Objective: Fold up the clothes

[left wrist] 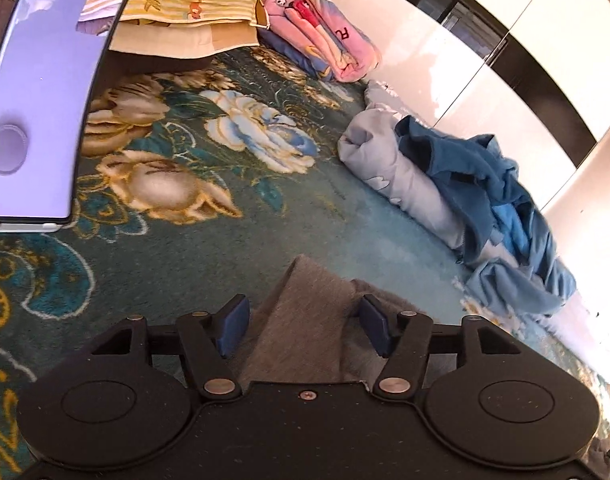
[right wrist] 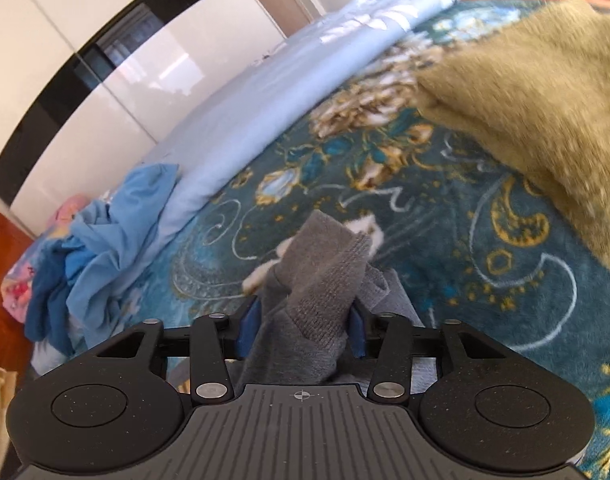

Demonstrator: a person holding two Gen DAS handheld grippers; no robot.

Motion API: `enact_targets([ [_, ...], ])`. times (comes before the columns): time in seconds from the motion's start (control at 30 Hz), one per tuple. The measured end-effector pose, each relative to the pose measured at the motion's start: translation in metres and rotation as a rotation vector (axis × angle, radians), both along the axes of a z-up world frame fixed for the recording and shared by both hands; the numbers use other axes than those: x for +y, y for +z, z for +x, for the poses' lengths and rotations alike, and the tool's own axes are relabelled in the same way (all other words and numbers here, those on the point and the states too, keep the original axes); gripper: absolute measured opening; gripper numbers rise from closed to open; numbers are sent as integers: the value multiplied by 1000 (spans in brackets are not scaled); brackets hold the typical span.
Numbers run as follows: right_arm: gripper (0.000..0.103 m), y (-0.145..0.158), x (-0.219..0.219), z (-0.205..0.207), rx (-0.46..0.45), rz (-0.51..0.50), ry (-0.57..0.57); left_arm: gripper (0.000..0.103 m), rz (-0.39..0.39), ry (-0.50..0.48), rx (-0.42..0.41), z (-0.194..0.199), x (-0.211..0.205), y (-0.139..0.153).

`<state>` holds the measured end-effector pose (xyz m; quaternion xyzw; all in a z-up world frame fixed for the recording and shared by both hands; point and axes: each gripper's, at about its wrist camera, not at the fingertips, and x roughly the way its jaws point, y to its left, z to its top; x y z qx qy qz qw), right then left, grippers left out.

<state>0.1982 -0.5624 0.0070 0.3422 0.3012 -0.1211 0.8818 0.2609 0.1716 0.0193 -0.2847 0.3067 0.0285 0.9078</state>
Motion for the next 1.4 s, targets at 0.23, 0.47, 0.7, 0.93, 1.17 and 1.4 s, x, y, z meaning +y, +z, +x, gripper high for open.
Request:
enact_targets([
  [0.23,11,18,13,-4,-12,-74,-2,1,103,58,-57,0,-12,11],
  [0.47,10,22,2,-16,51,-161,-73,0,146,158,27,5,2,1],
  [0.7,11,-1,-7,-22,89,-65,-102,2,130,185,62,-8,12,6],
  [0.93,27,45,18,-40,33,-332,-110,38,179,-72,-36,-28,-35,47],
  [1.17,39,77,96,-2,-6,-456,325,60,363,-424,-21,4,-120,46],
  [1.4,47,42,203,68,47,-486,817,73,782,-695,-13,17,-167,38],
])
